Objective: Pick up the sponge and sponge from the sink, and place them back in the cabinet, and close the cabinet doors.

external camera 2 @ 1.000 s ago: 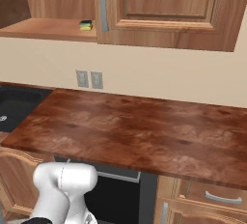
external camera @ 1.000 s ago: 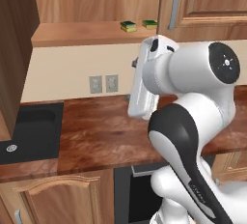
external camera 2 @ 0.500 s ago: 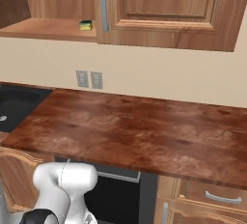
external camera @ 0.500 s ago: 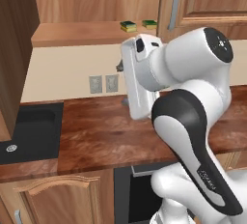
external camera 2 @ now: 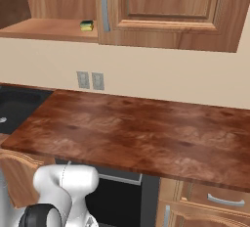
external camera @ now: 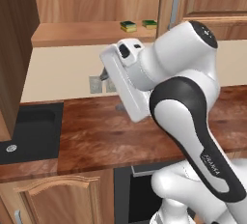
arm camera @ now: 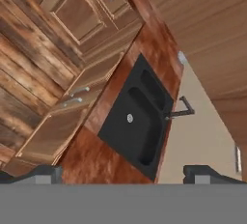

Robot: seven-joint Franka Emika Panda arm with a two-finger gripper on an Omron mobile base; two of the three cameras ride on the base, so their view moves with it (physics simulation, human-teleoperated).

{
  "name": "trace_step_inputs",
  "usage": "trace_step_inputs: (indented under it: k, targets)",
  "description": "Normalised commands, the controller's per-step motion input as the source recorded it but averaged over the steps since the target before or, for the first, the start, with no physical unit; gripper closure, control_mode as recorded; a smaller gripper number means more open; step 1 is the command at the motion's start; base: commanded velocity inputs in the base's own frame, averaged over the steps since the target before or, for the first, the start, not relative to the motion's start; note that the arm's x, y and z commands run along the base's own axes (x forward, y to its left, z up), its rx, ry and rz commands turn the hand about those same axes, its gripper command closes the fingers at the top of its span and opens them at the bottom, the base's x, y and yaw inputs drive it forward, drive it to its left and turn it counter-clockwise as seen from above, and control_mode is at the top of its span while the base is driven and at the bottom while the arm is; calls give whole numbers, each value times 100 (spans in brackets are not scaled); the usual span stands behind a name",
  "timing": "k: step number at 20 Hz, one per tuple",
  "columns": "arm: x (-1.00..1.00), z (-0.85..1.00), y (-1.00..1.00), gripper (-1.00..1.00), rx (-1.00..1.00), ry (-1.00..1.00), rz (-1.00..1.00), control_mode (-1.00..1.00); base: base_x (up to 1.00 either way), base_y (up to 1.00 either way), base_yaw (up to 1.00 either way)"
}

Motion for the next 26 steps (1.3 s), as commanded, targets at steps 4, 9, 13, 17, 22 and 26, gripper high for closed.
trace_step_inputs:
  k: [4, 9, 13, 17, 22, 26]
  targets:
    - [-7, -11, 27, -100, -16, 0, 26, -100, 0, 0, 0]
    - [-6, -9, 28, -100, -13, 0, 24, -100, 0, 0, 0]
    - [-6, -9, 29, -100, -10, 0, 18, -100, 0, 0, 0]
    - [-16, -8, 14, -100, -6, -4, 10, -100, 0, 0, 0]
    - [-25, -15, 11, -100, -2, -6, 0, -100, 0, 0, 0]
    - [-23, -18, 15, -100, 0, -7, 0, -100, 0, 0, 0]
